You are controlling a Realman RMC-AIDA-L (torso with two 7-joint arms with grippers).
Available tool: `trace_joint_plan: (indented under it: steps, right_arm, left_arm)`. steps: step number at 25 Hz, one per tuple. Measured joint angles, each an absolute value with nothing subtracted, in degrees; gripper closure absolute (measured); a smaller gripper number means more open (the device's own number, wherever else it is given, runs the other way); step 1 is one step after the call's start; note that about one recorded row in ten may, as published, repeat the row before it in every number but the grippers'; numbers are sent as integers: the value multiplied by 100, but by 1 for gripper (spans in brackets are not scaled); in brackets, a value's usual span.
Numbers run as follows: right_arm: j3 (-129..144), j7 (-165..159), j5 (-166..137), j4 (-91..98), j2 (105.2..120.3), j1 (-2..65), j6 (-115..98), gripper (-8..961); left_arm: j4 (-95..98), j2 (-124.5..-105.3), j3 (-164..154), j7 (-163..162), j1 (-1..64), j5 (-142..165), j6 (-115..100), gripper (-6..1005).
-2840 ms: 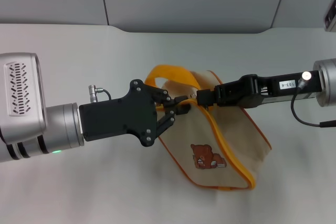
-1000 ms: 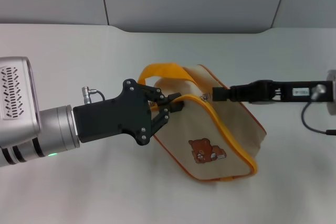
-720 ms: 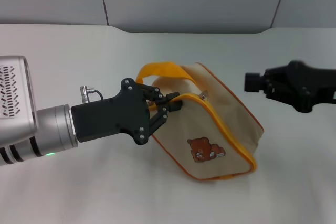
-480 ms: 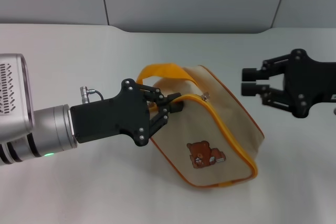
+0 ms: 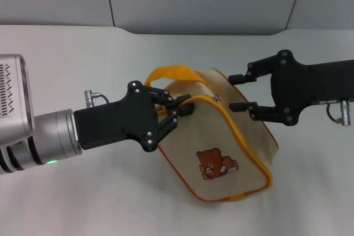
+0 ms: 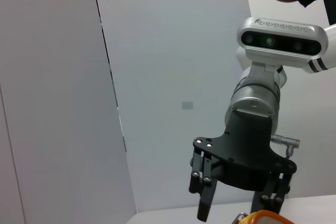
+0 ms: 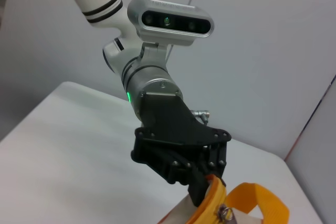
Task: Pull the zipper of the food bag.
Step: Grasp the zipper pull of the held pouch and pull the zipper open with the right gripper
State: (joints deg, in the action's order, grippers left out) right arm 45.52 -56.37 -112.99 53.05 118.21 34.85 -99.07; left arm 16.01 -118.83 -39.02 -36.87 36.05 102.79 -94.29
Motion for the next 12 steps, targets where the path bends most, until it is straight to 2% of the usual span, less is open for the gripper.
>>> trace_joint_plan:
  steps: [2, 12]
  right_arm:
    - [4560, -5524, -11301, 5386, 11869, 3481, -9877, 540]
    - [4963, -5318, -11300, 5473, 11916, 3476, -9690, 554]
  left_arm:
    - [1589, -11882, -3902, -3688, 3604, 10277, -9446, 875]
    - [1582, -11874, -3925, -3691, 3595, 10273, -9593, 867]
